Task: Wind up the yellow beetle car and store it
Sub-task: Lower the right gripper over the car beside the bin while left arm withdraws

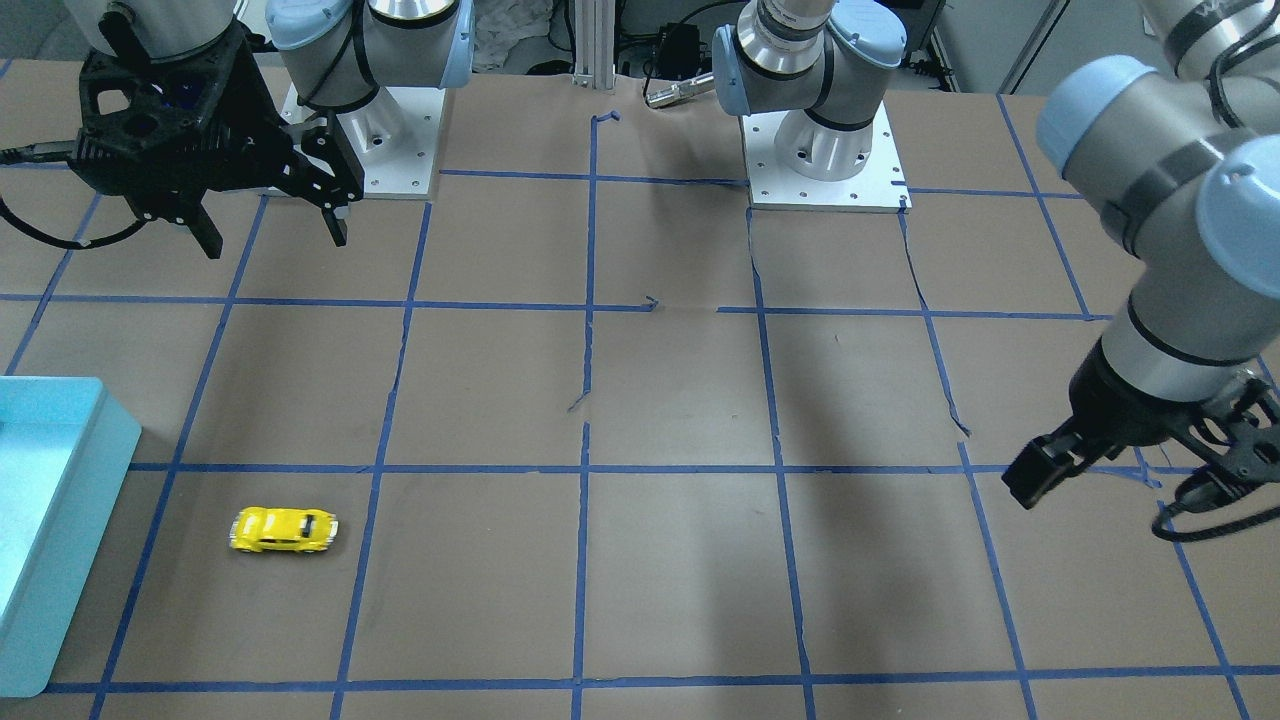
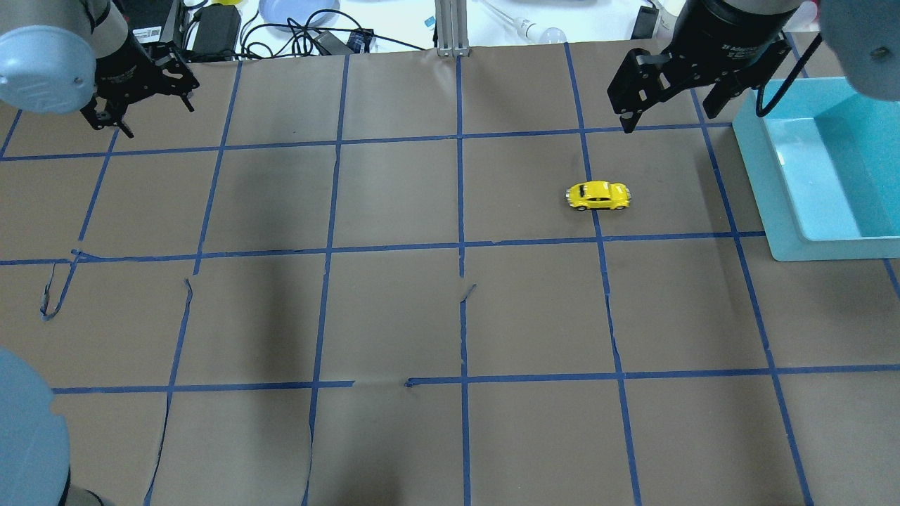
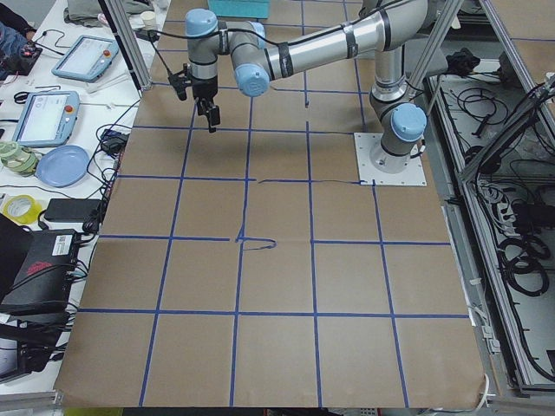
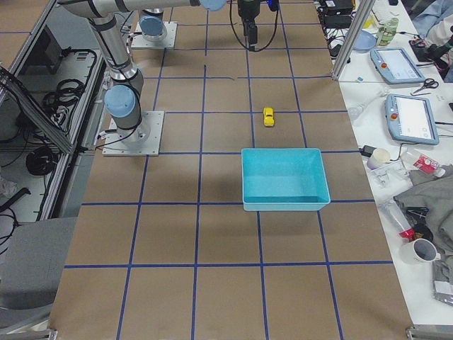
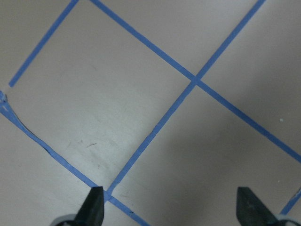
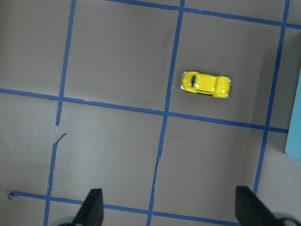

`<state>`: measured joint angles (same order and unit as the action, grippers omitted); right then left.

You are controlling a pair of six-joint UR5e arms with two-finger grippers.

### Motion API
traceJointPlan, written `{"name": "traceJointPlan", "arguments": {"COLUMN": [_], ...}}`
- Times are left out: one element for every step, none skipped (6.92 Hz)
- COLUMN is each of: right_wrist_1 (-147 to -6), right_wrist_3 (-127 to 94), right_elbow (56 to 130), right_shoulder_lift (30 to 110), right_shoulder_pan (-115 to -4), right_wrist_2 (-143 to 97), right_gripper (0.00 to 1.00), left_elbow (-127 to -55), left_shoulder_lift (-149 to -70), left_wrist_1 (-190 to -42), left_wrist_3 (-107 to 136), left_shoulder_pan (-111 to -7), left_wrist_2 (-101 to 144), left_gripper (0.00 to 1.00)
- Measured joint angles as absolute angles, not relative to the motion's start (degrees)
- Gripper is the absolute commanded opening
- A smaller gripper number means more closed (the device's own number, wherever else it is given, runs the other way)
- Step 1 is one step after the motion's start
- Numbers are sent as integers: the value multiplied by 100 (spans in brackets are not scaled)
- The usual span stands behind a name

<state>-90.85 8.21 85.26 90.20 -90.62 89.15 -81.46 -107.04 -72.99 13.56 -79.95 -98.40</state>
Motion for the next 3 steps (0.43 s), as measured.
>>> {"name": "traceJointPlan", "arguments": {"right_wrist_1": [-9087,-9086,-9082], "right_wrist_3": [834,856,941], "right_elbow": [8526,8525,8525], "right_shoulder_lift": [9019,9018,9018], "right_shoulder_pan": [-9062,-9062,-9061], "right_wrist_2": [8913,8908,8900], "right_gripper": [100,100,100], "left_elbow": [-8128,-8150,-8192], "left_shoulder_lift": [-10512,-10343,-10204], "left_wrist_1": [-7429,-7491,-7515], "left_wrist_3": [1126,792,376], "left_shoulder_pan": [-8198,-8291,-8330], "left_wrist_2": [-9781,-9606,-9342], "left_gripper": [100,100,100]}}
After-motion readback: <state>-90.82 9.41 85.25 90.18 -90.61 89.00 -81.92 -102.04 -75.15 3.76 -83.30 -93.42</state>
